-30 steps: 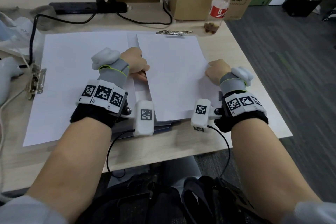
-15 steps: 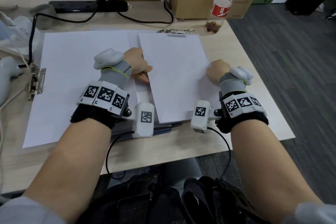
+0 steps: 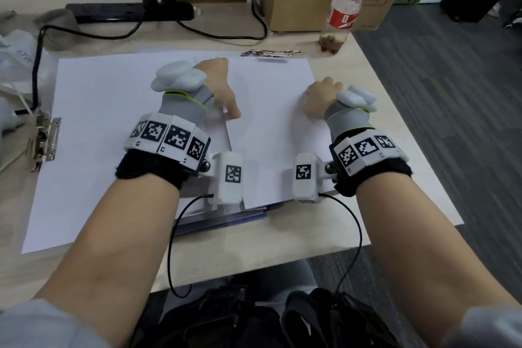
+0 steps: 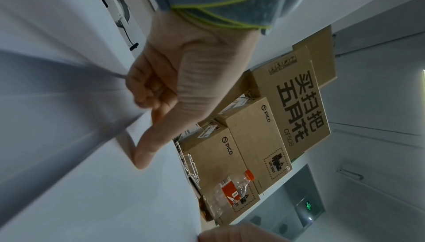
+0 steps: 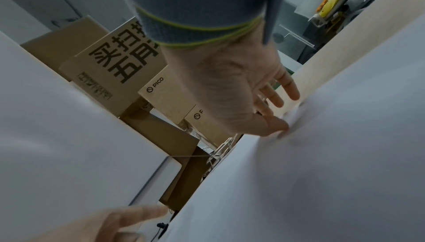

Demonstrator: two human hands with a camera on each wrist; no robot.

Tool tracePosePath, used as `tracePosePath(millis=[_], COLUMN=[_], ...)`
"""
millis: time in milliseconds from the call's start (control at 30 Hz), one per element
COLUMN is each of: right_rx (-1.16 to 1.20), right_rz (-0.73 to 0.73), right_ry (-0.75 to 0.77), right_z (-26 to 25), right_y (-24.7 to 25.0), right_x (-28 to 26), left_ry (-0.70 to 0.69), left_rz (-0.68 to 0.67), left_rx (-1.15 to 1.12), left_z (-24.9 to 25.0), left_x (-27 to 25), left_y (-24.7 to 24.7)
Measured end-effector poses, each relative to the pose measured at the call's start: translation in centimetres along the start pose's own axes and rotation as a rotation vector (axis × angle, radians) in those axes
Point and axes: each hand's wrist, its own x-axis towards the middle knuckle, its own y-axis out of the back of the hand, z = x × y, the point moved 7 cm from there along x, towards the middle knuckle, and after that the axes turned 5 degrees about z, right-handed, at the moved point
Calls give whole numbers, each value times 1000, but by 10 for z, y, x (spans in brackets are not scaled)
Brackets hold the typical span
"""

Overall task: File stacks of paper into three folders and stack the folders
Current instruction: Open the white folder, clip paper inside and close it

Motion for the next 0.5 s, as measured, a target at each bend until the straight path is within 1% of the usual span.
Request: tracePosePath(millis=[67, 133, 200, 267, 333, 400, 500], right_rx=[0, 82, 240, 437, 619, 786, 919], right_rz=[-16, -32, -51, -75, -95, -101, -44], right_ry=[37, 59, 63, 80, 35, -18, -112], right_z=[-10, -17, -21, -28, -29, -30, -30], right_y=[2, 4, 4, 4, 0, -6, -9], right_x=[6, 15, 24, 30, 36, 44, 57], left_ry=[-26, -43, -78, -102, -119, -140, -175], left_rz=[14, 25, -2, -85, -148, -192, -215], left_rx=[21, 68, 102, 56, 23, 48, 37], left_z=[1, 2, 1, -1, -4, -6, -9], left_x=[8, 15, 21, 26, 30, 35, 43], left_y=[-2, -4, -9, -16, -19, -23, -27])
